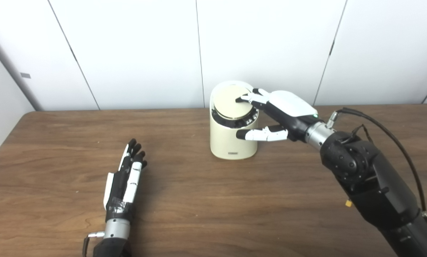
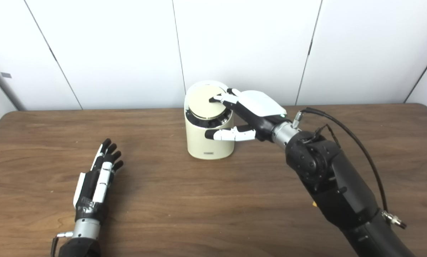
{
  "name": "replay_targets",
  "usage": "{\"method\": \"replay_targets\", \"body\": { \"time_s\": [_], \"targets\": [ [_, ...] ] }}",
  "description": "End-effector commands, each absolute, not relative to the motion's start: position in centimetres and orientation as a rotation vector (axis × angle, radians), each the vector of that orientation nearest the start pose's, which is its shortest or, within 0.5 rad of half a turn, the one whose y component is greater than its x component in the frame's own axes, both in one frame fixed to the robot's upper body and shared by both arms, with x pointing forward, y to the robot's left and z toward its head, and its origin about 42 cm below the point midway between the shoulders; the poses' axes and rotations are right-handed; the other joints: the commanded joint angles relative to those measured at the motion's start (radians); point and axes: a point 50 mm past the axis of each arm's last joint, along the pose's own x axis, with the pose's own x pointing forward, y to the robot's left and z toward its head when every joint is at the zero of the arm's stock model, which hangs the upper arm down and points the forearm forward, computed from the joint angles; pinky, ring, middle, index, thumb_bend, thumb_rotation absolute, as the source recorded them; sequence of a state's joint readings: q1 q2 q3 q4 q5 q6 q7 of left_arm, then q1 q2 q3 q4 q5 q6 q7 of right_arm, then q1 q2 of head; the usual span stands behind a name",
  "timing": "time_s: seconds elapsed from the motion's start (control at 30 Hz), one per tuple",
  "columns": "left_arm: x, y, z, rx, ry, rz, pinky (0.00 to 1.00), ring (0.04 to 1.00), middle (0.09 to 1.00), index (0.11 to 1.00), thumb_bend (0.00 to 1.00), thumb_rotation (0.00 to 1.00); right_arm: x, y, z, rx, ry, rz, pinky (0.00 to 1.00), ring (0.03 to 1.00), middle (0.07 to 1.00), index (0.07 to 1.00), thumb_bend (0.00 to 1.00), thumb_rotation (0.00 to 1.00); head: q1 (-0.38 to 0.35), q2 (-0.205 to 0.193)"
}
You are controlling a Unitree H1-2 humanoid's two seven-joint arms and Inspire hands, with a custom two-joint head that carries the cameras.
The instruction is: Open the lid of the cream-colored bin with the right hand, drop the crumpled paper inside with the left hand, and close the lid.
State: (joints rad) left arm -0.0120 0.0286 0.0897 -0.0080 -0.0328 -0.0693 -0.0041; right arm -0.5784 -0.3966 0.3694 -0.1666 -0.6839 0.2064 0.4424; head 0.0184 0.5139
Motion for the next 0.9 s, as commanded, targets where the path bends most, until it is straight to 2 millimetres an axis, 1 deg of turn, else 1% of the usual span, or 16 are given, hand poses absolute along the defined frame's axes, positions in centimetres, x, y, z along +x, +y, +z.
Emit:
{"method": "replay_targets", "body": {
  "time_s": [0.0,0.07,0.13,0.23,0.33,0.4,0.47,0.63,0.77,0.87],
  "targets": [
    [27.5,22.7,8.2,-0.032,-0.010,0.072,0.99,0.972,0.989,1.000,0.47,0.84,39.8,-17.8,29.8,-1.250,-0.425,0.471,0.98,1.000,0.919,0.890,0.58,0.95,0.001,0.001],
    [27.5,22.6,8.2,0.010,-0.007,0.068,1.00,0.974,0.987,1.000,0.46,0.88,39.8,-17.8,29.7,-1.252,-0.425,0.474,0.99,1.000,0.920,0.892,0.58,0.96,0.004,0.003],
    [27.5,22.6,8.3,0.036,-0.004,0.065,1.00,0.975,0.985,1.000,0.46,0.94,39.8,-17.8,29.7,-1.253,-0.424,0.477,0.99,1.000,0.921,0.893,0.58,0.96,0.005,0.005],
    [27.5,22.5,8.3,0.027,-0.004,0.066,1.00,0.992,0.994,1.000,0.45,0.97,39.7,-17.8,29.6,-1.262,-0.416,0.482,1.00,1.000,0.927,0.896,0.57,0.94,0.008,0.005],
    [27.6,22.4,8.4,0.007,0.003,0.069,1.00,1.000,1.000,1.000,0.45,0.99,39.6,-17.8,29.3,-1.275,-0.407,0.489,1.00,1.000,0.933,0.899,0.58,0.95,0.010,0.007],
    [27.5,22.4,8.4,-0.006,0.004,0.072,1.00,1.000,1.000,1.000,0.45,0.98,39.5,-17.8,29.2,-1.283,-0.402,0.493,1.00,1.000,0.937,0.900,0.59,0.96,0.011,0.009],
    [27.5,22.3,8.5,-0.006,0.006,0.069,1.00,1.000,1.000,1.000,0.45,1.00,39.4,-17.9,29.0,-1.294,-0.402,0.495,1.00,1.000,0.939,0.901,0.59,0.96,0.014,0.014],
    [27.4,22.4,8.4,-0.014,0.003,0.069,1.00,1.000,1.000,1.000,0.45,1.00,39.0,-17.8,28.4,-1.388,-0.386,0.477,1.00,1.000,0.932,0.893,0.59,0.96,0.016,0.017],
    [27.4,22.3,8.5,-0.026,0.005,0.077,1.00,0.996,1.000,1.000,0.46,1.00,38.8,-17.8,28.0,-1.424,-0.371,0.481,1.00,1.000,0.932,0.894,0.59,0.94,0.022,0.019],
    [27.3,22.1,8.6,-0.052,0.000,0.078,1.00,0.997,1.000,1.000,0.45,0.99,38.7,-17.8,27.9,-1.450,-0.360,0.495,0.99,1.000,0.944,0.907,0.60,0.98,0.024,0.019]
  ]
}}
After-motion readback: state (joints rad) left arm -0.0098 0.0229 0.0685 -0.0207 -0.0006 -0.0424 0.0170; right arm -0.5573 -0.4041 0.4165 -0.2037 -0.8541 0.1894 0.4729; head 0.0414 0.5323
